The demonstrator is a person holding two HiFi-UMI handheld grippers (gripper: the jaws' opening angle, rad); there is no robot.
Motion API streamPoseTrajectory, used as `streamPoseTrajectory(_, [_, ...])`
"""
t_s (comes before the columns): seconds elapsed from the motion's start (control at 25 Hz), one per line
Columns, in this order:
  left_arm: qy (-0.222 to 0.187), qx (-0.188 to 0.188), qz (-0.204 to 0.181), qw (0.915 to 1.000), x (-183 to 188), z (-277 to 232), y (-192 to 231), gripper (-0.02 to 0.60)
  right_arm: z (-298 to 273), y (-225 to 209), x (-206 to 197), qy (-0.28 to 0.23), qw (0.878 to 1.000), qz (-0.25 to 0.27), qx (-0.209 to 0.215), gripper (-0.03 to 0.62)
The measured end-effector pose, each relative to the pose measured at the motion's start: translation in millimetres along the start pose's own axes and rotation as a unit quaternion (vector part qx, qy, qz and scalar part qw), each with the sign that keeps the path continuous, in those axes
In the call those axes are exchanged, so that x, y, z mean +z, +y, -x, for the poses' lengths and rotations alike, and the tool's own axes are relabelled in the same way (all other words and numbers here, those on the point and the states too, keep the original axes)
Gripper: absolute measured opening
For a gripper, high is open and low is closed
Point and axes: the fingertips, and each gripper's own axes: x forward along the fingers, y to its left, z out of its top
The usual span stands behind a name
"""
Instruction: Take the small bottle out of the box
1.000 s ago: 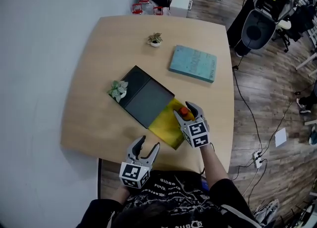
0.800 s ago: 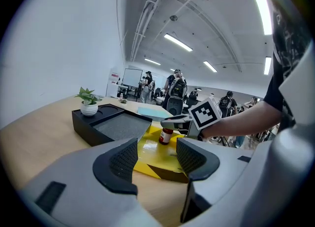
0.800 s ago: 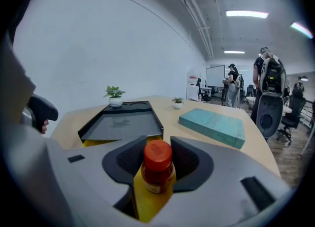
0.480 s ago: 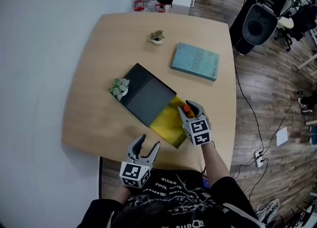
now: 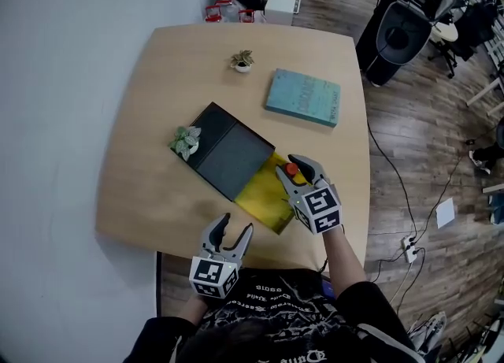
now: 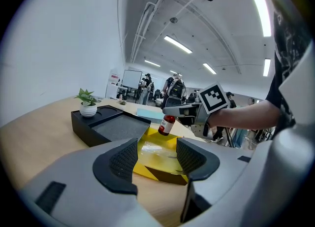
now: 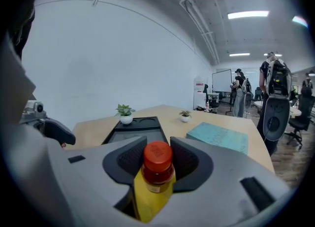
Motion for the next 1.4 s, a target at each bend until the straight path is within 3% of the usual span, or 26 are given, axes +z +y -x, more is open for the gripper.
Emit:
streamPoseTrajectory(0.32, [-0.021, -0.013, -0.005, 0.9997, 8, 5, -4, 0.252, 23, 27, 14, -0.006, 1.0, 0.026, -0.009, 0.152])
streamPoseTrajectory(0.72, [-0.047, -0.037, -0.012, 0.9981, 20, 16, -17, 0.252, 73, 46, 25, -0.028, 0.999, 0.005, -0.034, 0.152])
streamPoseTrajectory(1.16, [-0.054, -0.071, -0.029, 0.9956, 26, 25, -30, 0.252, 128, 55, 14, -0.045, 0.993, 0.009, -0.105, 0.152])
streamPoseTrajectory(1.4, [-0.06, -0.079, -0.035, 0.9945, 26, 31, -33, 0.252, 154, 60, -10, -0.042, 0.99, -0.009, -0.134, 0.152])
